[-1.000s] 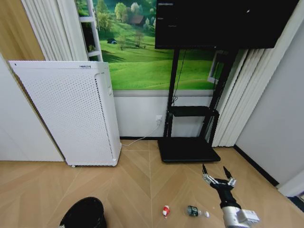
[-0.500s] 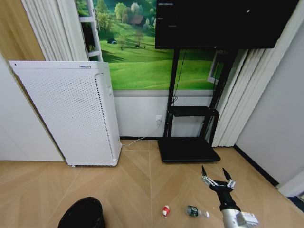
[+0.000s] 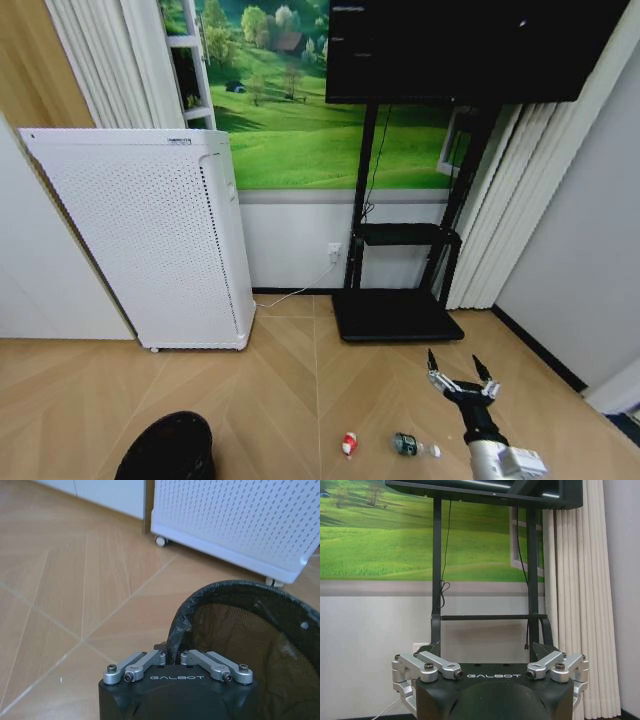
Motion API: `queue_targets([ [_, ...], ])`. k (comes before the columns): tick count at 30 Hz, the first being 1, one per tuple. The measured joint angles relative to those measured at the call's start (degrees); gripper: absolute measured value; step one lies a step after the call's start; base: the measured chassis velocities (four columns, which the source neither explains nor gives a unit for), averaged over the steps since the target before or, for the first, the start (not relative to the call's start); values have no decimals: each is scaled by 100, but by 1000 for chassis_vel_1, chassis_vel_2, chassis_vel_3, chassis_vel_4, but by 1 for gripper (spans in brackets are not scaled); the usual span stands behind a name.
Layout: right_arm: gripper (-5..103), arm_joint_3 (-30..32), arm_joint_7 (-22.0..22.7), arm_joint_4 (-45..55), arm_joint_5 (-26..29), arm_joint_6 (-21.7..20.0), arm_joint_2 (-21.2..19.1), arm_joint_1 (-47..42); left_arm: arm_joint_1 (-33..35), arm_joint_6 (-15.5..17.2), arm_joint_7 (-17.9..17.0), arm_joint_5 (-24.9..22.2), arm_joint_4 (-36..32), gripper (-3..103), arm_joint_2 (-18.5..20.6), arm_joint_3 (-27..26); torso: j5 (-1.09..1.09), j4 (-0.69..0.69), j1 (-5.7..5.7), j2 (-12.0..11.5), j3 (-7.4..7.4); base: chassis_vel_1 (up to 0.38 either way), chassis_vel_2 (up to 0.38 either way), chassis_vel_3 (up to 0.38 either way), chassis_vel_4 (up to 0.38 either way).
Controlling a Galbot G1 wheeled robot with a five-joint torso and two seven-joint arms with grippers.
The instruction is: Pick up the trash bin and place the garbage on the floor into it.
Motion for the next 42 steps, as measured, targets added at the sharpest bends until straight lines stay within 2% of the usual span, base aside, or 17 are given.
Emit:
queue_targets([
  [4, 100, 26, -2, 8, 25, 20, -58, 10, 14, -339, 160, 169, -234, 7, 53, -112, 0, 0, 0, 0, 0, 0, 0, 0, 0],
  [8, 100, 38, -21, 6, 22, 44, -94, 20, 9, -465, 216, 171, -348, 7, 74, -159, 1, 1, 0, 0, 0, 0, 0, 0, 0],
  [11, 100, 81, -15, -3, -62, 20, -137, 24, -4, -640, 318, 168, -700, 7, 115, -227, 1, 0, 0, 1, 0, 0, 0, 0, 0],
  [18, 100, 148, 12, -12, -267, -34, -82, 1, 65, -676, 329, 144, -1097, 7, 7, -212, 1, 0, 0, 1, 0, 0, 0, 0, 0],
  [30, 100, 71, -20, 12, -295, -20, -60, -10, 165, -755, 361, 60, -1276, 7, -52, -256, 1, 0, 0, 2, 1, 25, 21, -18, -17],
  [42, 100, 44, 27, -71, -283, -20, -110, 14, 170, -772, 382, 71, -1436, 7, -79, -215, -1, 0, 1, 3, 2, 206, 173, -186, -201],
])
